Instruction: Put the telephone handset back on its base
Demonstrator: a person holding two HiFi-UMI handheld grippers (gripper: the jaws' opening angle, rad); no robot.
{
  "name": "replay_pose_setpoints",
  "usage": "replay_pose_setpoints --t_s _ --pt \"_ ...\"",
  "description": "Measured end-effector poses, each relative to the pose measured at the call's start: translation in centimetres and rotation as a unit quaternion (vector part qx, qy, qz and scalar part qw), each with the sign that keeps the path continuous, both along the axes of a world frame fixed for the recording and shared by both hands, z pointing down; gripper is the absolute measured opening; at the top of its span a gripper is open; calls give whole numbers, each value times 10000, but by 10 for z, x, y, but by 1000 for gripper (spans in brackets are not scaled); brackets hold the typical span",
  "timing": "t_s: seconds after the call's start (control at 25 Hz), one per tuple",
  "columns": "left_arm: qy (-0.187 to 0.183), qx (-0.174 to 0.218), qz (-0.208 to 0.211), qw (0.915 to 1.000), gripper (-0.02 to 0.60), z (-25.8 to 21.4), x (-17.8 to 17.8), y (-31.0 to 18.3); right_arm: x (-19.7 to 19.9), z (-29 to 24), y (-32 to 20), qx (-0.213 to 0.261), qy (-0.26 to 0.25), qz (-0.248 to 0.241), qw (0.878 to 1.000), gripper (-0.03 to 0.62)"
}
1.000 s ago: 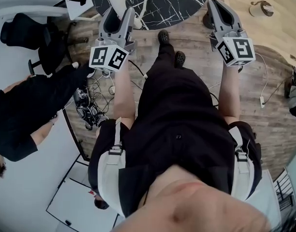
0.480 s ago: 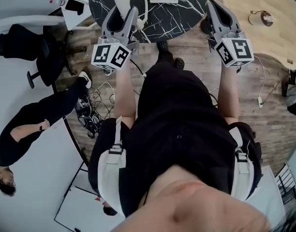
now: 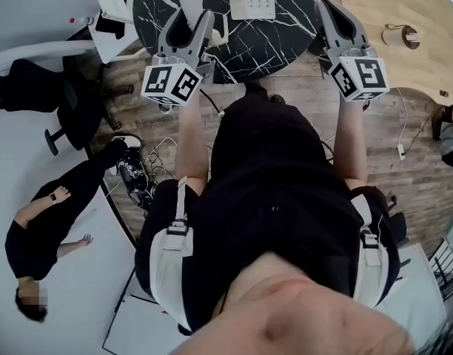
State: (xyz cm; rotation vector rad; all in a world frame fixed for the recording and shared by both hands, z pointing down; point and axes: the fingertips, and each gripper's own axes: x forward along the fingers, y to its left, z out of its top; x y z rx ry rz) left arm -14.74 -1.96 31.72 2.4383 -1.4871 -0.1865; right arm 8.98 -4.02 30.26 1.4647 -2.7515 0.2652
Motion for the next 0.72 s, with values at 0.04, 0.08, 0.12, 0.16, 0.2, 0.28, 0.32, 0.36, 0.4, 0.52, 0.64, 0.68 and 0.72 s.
replay_pose_setpoints --t_s 0.04,0.08,0.12,0.16,0.2,0.28,0.32,0.36,0.4,0.52,0.64,0.68,0.72 --pt "12 -17 21 10000 225 2 -2 -5 -2 0 -3 -3 19 25 10000 31" --pt "23 -35 39 10000 225 4 -4 -10 -4 0 -6 -4 37 52 10000 31" --pt "33 -56 59 10000 225 7 -5 -14 -5 1 -9 -5 53 80 10000 31" --pt "40 -79 82 9999 225 10 -7 -17 -7 1 -11 -9 69 109 9999 31" --pt "44 -104 109 9999 225 13 -8 -20 -8 2 -12 -14 86 137 9999 31" --pt "56 -147 173 9997 225 19 -9 -26 -10 4 -14 -24 120 187 9997 31" --pt "68 -166 202 9996 225 22 -9 -28 -11 6 -15 -28 136 213 9997 31" --pt "82 -187 227 9995 225 25 -10 -31 -13 7 -17 -37 149 238 9996 31" --pt "92 -212 248 9994 225 28 -11 -34 -15 8 -18 -53 161 257 9995 31" --pt "101 -319 291 9990 225 37 -12 -40 -21 13 -20 -124 196 276 9994 31" --pt "99 -419 316 9986 225 46 -12 -42 -25 16 -23 -185 225 257 9992 31" --pt "96 -455 312 9984 225 48 -13 -43 -27 17 -24 -206 233 237 9992 31" --pt "94 -498 302 9983 225 51 -14 -44 -30 18 -26 -230 243 210 9992 31"
